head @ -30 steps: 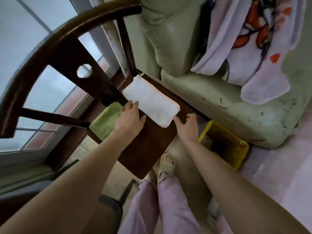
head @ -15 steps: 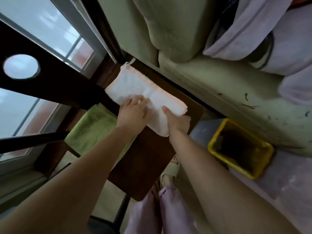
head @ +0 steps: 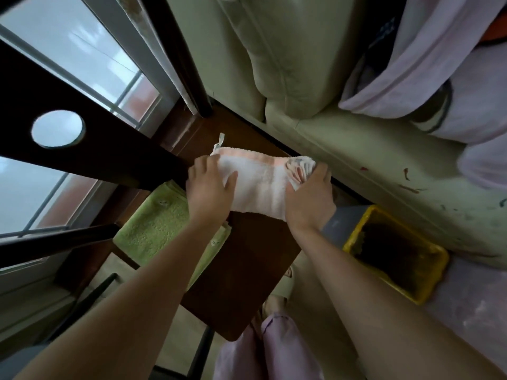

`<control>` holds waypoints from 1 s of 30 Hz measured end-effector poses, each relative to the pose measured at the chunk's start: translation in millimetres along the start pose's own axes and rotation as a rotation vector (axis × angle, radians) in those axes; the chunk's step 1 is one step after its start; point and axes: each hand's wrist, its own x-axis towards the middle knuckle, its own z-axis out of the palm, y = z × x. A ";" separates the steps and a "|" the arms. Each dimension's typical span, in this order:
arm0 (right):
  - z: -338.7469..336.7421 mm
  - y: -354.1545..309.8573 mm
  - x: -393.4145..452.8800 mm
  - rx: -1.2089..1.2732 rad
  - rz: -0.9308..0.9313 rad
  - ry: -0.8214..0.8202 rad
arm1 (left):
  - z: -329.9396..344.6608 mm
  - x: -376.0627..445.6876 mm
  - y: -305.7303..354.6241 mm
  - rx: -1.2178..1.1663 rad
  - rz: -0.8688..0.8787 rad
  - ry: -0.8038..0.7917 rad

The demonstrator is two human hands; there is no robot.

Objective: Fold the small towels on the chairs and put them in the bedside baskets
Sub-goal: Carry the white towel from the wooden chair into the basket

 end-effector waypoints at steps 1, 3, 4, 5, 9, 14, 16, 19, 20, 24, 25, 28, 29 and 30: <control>3.4 0.0 -2.2 -0.022 -0.016 0.012 | 1.3 4.1 -1.3 0.000 -0.075 -0.057; 10.2 2.0 -6.8 -0.043 -0.027 0.016 | 7.9 11.5 1.7 -0.058 -0.204 -0.165; 13.3 3.6 -7.7 -0.041 -0.023 0.011 | 13.3 16.0 2.1 -0.112 -0.260 -0.183; 15.4 5.3 -8.0 -0.033 -0.014 0.006 | 17.0 19.1 3.2 -0.160 -0.309 -0.189; 18.0 12.9 -3.2 0.064 0.036 -0.017 | 25.2 18.9 4.6 -0.274 -0.352 -0.177; 13.9 20.2 1.1 0.223 0.132 -0.094 | 22.5 13.2 12.6 -0.310 -0.322 -0.148; 7.8 22.4 3.2 0.308 0.175 -0.136 | 16.7 9.0 21.5 -0.345 -0.309 -0.130; -13.6 25.1 1.0 0.405 0.228 -0.172 | 1.4 -1.4 35.3 -0.290 -0.239 -0.072; -24.9 26.5 -2.7 0.438 0.251 -0.171 | -8.4 -7.6 42.2 -0.277 -0.216 -0.060; -92.3 27.9 -32.5 0.487 0.308 -0.142 | -64.6 -48.4 77.5 -0.249 -0.130 -0.097; -113.4 28.6 -41.8 0.493 0.328 -0.130 | -79.7 -62.2 88.9 -0.242 -0.104 -0.111; -177.0 37.9 -73.4 0.530 0.431 -0.058 | -118.8 -106.5 128.0 -0.204 -0.032 -0.160; -197.0 42.8 -85.5 0.539 0.457 -0.029 | -128.9 -122.9 141.4 -0.189 -0.001 -0.174; -214.9 49.2 -97.0 0.549 0.479 0.002 | -137.1 -139.2 154.6 -0.178 0.034 -0.181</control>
